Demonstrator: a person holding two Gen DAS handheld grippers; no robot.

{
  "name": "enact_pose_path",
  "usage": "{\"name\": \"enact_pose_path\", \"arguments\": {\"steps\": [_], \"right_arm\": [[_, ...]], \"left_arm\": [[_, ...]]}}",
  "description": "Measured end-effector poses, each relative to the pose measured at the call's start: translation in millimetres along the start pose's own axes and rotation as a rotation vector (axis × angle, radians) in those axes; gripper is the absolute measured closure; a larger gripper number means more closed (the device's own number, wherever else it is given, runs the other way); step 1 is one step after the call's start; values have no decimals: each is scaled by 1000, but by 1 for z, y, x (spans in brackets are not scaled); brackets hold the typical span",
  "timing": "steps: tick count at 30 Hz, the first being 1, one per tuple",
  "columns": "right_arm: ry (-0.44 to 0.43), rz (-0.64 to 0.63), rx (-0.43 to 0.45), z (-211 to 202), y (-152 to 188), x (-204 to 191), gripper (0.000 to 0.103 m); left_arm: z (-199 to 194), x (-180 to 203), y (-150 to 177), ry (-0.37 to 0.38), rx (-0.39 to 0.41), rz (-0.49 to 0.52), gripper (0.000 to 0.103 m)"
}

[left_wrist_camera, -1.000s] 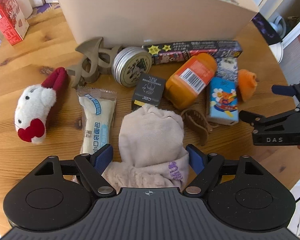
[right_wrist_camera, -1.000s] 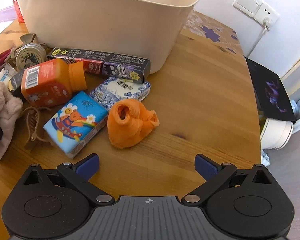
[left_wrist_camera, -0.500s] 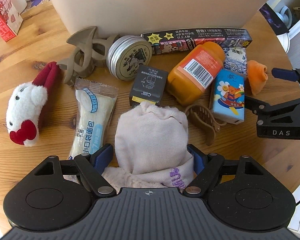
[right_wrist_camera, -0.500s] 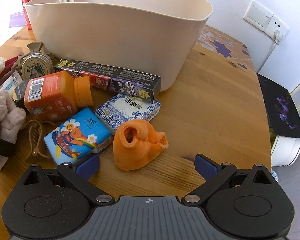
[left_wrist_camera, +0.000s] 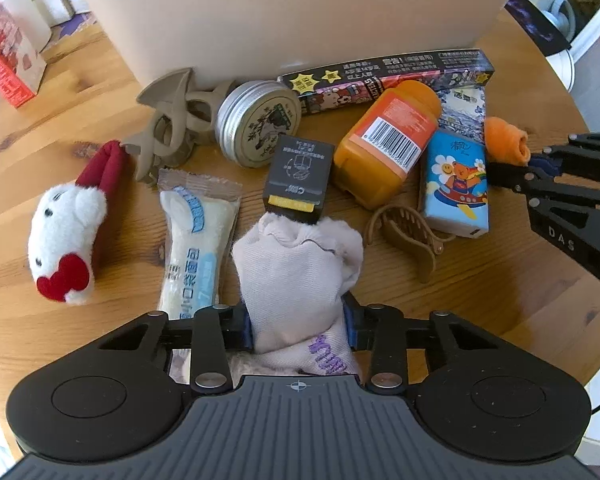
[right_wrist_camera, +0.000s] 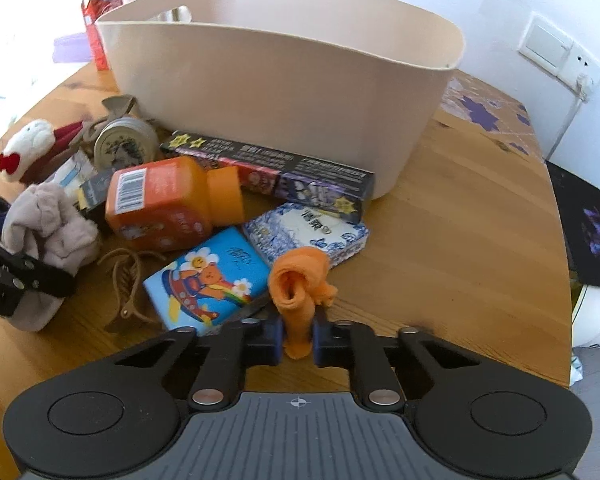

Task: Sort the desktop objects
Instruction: 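Grasp the beige sock with the left tool while the right tool grasps the orange sock, then carry the beige sock and orange sock toward the beige basket with both tools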

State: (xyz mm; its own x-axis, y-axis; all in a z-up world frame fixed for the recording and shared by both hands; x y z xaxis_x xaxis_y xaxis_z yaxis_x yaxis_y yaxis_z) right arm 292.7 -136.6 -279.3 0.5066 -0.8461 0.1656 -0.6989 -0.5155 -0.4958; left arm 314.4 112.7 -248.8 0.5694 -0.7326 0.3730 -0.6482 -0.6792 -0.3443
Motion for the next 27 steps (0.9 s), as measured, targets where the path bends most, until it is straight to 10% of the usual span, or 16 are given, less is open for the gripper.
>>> {"name": "enact_pose_path", "arguments": {"steps": [27], "right_arm": [[38,185,32,-56,30,-11,93]], "left_arm": [[-46,-11,27,33,106,-44,64]]}}
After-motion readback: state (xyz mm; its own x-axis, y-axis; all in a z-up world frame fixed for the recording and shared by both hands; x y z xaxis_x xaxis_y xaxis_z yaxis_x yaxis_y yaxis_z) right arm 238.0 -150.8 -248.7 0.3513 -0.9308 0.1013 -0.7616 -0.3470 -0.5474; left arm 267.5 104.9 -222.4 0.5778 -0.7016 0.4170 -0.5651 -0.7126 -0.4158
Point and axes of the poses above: each gripper's, at about its wrist camera, not at the fingertips, and z roughly the way its jaws point, x to its right, y to its underside, the point moved 9 cm from there along z, roughly the way its jaws point, and after that the axes turned 5 degrees about y, right-handed, at the moved point
